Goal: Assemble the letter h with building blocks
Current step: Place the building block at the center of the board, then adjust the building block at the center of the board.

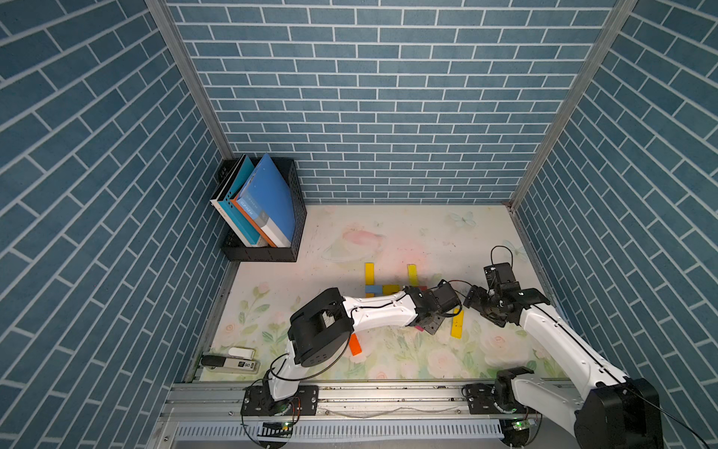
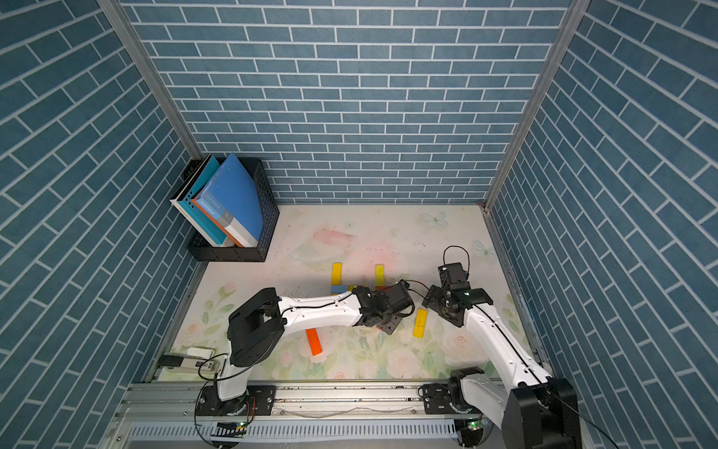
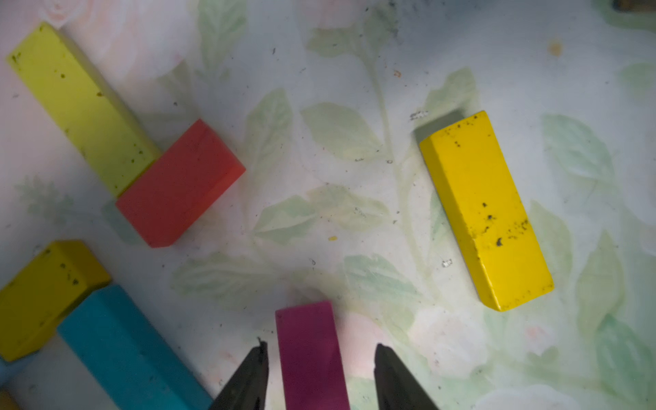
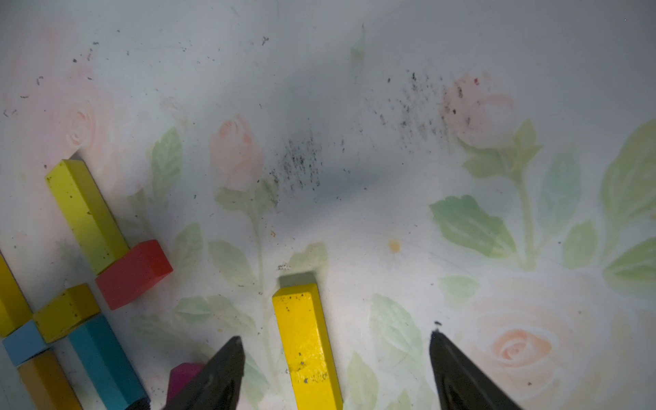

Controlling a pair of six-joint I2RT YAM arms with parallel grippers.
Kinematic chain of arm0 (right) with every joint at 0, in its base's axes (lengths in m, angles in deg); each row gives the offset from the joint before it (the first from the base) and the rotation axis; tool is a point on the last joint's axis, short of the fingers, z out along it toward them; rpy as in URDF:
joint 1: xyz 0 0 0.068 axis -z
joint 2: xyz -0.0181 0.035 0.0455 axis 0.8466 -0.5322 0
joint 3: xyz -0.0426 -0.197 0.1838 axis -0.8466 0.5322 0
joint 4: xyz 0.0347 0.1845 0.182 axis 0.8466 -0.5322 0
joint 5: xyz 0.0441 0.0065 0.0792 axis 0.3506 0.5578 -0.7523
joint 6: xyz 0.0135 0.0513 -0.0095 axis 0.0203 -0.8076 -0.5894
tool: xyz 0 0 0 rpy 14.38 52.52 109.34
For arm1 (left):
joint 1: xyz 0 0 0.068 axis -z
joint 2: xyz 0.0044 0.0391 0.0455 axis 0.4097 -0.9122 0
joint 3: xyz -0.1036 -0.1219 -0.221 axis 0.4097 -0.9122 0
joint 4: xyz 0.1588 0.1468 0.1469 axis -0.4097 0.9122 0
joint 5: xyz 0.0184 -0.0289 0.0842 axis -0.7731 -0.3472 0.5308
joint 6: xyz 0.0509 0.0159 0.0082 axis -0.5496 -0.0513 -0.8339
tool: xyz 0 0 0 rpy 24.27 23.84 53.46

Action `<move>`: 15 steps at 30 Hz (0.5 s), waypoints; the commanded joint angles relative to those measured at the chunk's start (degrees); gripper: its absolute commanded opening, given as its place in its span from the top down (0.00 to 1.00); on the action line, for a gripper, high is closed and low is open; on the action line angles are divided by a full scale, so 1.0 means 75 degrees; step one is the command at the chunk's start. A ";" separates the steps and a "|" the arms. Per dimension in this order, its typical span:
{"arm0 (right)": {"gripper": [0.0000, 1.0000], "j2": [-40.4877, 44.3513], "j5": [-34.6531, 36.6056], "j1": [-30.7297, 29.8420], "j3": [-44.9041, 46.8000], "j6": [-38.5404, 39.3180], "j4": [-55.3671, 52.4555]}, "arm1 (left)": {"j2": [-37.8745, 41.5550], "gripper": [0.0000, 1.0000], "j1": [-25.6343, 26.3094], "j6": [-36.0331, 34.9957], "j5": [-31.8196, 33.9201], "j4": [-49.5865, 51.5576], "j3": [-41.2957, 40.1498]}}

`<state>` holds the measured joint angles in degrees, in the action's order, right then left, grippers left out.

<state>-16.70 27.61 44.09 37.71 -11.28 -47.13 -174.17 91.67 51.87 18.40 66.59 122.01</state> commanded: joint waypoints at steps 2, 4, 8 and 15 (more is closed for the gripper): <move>0.17 -0.0007 -0.0257 -0.0152 -0.0101 0.0294 -0.0103 | 0.0096 0.34 0.0006 0.0192 -0.0089 -0.0214 0.0242; 0.17 -0.0141 -0.0410 -0.0447 -0.0214 0.0436 0.0008 | 0.0349 0.31 0.0000 0.0218 0.0069 -0.0110 0.0287; 0.16 -0.0617 -0.0576 -0.1598 -0.0577 0.0807 0.0400 | 0.1563 0.29 -0.0254 0.0446 0.0672 0.0194 0.0211; 0.12 -0.1775 -0.0466 -0.3345 -0.1059 0.1468 0.0404 | 0.5203 0.32 -0.2827 0.1627 -0.0211 -0.1008 -0.2225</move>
<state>-27.63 24.29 22.19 30.65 -4.16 -43.72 -142.69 77.00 59.85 18.68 62.00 111.30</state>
